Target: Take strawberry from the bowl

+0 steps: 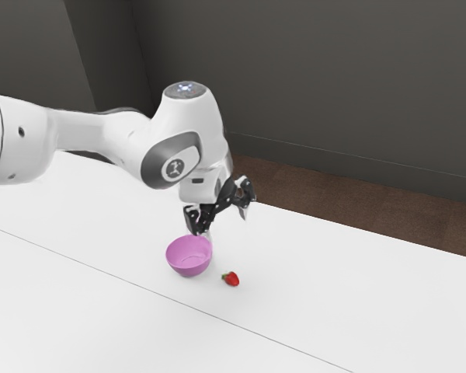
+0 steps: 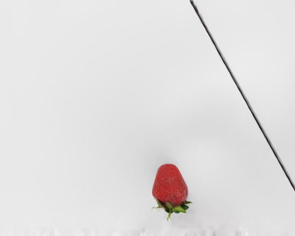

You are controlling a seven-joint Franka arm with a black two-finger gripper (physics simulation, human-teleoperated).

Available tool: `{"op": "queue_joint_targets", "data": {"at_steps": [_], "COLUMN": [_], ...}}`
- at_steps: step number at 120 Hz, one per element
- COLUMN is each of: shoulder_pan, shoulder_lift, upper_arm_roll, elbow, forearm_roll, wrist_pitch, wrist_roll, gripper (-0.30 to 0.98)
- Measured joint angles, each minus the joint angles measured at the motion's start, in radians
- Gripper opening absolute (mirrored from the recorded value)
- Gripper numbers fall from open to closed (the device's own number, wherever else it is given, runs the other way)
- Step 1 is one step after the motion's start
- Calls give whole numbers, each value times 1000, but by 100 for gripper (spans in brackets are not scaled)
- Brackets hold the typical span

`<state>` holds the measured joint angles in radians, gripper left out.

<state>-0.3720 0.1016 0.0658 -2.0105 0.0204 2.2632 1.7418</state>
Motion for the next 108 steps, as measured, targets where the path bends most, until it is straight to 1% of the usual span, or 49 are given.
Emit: {"op": "queue_joint_targets", "data": {"at_steps": [6,15,21,27,36,39,53,65,79,108], "shoulder_pan": [-3,-52,-58,-17,108,139,172,183,182,182], "shoulder_lift": [-59,-124,-159,-184,-221,-233,-232,-230,-234,-238], "upper_arm_roll": [4,62,81,88,91,91,115,117,116,112], "elbow": [61,155,232,307,344,350,375,373,372,372], "forearm_roll": [-3,-2,-3,0,2,2,-5,-6,-32,-27], "wrist_pitch": [-51,-158,-248,-354,-495,-548,-691,-760,-790,-816], "wrist_roll": [-74,-181,-258,-334,-461,-528,-740,-892,-1038,-1264], "gripper": [63,65,66,66,67,67,68,68,68,69]}}
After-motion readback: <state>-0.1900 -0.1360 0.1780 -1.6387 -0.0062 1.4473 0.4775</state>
